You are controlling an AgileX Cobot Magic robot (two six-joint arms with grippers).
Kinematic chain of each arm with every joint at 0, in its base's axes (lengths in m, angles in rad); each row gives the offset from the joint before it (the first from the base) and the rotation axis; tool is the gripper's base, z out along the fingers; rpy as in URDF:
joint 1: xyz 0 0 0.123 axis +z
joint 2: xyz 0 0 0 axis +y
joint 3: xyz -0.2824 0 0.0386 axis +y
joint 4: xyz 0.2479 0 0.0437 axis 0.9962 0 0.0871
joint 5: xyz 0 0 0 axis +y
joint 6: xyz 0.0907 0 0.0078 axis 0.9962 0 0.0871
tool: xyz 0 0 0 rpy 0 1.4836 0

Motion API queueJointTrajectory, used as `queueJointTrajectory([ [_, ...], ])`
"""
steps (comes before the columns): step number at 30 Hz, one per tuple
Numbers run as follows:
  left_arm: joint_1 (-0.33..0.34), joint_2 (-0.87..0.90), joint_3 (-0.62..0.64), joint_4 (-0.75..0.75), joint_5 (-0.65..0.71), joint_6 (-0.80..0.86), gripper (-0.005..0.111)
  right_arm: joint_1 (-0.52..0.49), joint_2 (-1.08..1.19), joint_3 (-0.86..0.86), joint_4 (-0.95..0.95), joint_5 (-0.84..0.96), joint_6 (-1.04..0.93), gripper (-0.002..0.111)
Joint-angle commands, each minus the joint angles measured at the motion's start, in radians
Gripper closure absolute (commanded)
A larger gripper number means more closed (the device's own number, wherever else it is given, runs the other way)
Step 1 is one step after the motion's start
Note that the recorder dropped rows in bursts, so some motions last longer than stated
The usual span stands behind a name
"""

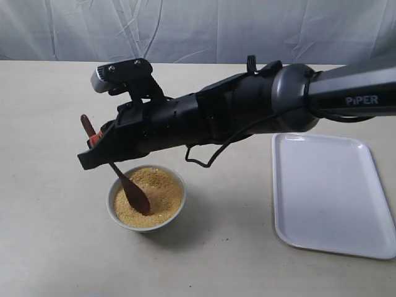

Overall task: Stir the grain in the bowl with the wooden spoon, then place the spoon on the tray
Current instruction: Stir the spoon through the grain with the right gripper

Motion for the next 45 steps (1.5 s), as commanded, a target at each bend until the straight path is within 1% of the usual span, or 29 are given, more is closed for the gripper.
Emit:
queueJointTrajectory([
  [1,0.0,-0.005,0.005,0.0,-0.012,-0.001,0.107,0.004,0.048,0.002,0.003,-0.104,-0.015,0.109],
  [2,0.0,-0.005,0.005,0.0,-0.012,-0.001,0.107,0.004,0.048,0.002,0.003,-0.13,-0.015,0.109],
  [8,0.0,-0.005,0.005,0.0,-0.012,-0.001,0.107,0.002,0.023,-0.023,0.003,-0.13,-0.015,0.109],
  [14,0.0,-0.005,0.005,0.0,-0.012,-0.001,0.107,0.002,-0.041,-0.025,0.003,-0.093,-0.003,0.109],
  [22,0.0,-0.005,0.005,0.0,-0.012,-0.001,0.107,-0.003,-0.095,-0.025,0.003,-0.273,-0.006,0.109],
  [29,0.0,-0.005,0.005,0.0,-0.012,-0.001,0.107,-0.003,-0.008,-0.025,0.003,-0.307,-0.015,0.109],
  [36,0.0,-0.005,0.005,0.0,-0.012,-0.001,0.107,-0.003,0.062,-0.025,0.003,-0.215,-0.015,0.109],
  [42,0.0,-0.005,0.005,0.0,-0.012,-0.001,0.107,-0.003,0.06,-0.025,0.003,-0.088,0.018,0.109],
  [45,0.0,-0.005,0.005,0.0,-0.012,-0.001,0.107,-0.003,0.06,-0.025,0.003,-0.071,0.047,0.109],
])
